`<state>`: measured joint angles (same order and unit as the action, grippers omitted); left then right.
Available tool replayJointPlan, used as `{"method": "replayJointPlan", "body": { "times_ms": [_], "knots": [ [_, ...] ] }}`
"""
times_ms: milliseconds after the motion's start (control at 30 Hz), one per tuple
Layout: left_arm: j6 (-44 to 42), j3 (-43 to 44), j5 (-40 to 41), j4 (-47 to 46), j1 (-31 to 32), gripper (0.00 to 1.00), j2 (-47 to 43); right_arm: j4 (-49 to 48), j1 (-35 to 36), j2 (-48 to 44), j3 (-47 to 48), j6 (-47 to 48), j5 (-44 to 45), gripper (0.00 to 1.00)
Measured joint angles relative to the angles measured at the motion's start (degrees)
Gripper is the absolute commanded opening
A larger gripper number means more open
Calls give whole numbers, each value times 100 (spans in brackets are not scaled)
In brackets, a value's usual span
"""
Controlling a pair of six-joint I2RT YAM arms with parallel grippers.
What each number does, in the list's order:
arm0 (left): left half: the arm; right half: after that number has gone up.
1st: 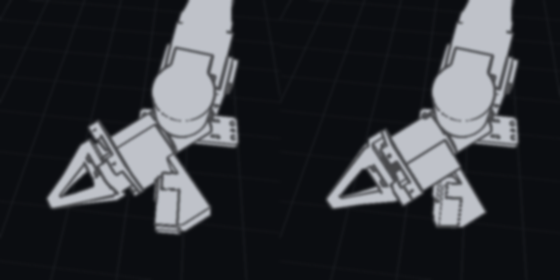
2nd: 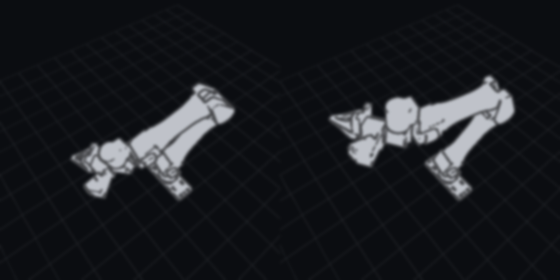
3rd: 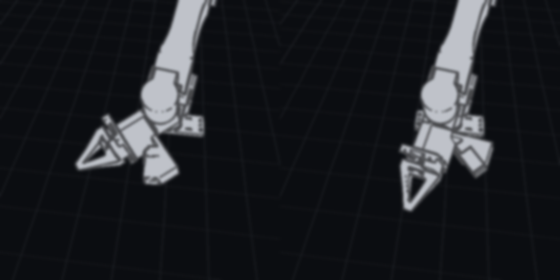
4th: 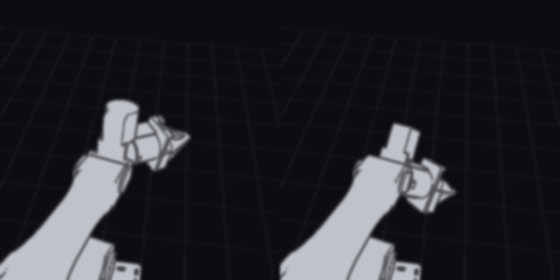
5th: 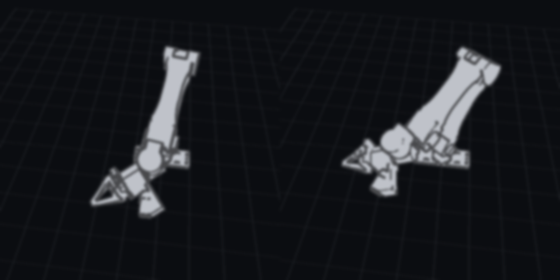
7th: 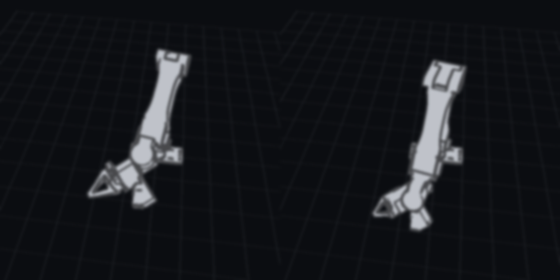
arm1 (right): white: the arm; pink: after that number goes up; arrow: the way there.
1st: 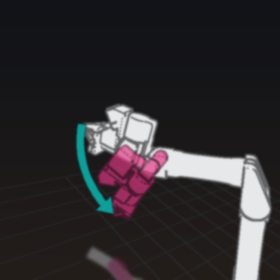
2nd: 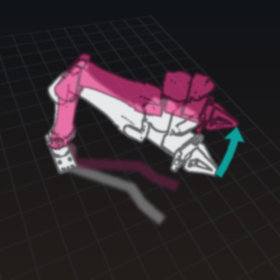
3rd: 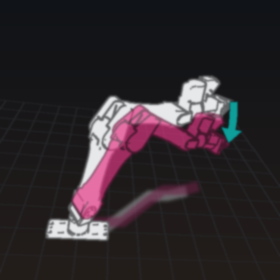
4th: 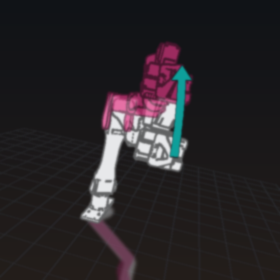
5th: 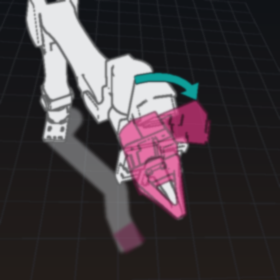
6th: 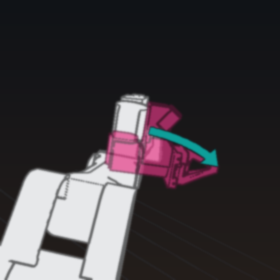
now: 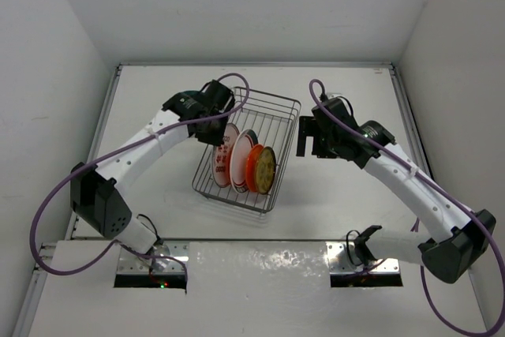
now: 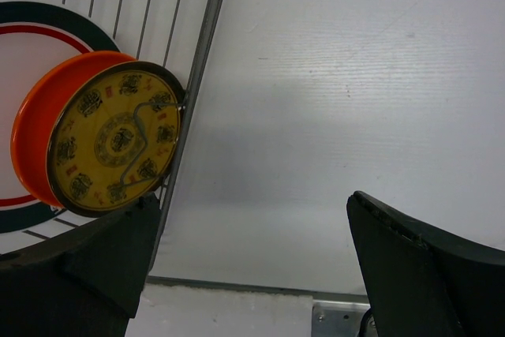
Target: Unload the plates from the dish rack
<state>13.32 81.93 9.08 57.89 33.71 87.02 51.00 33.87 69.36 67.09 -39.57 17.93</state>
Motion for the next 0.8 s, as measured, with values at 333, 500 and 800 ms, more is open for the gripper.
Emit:
{"method": "replayJointPlan", "body": {
  "times_ms": [333, 500, 800],
  "knots": [
    [199, 960, 901, 815, 2, 0, 140, 0, 2, -52, -2, -79, 35, 99],
    [595, 1405, 1810, 1246, 2, 0, 151, 0, 0, -52, 0, -76, 74, 99],
    [870, 3027, 3180, 1266, -103, 0, 326, -35, 0, 15, -15, -79, 81, 99]
  ]
}}
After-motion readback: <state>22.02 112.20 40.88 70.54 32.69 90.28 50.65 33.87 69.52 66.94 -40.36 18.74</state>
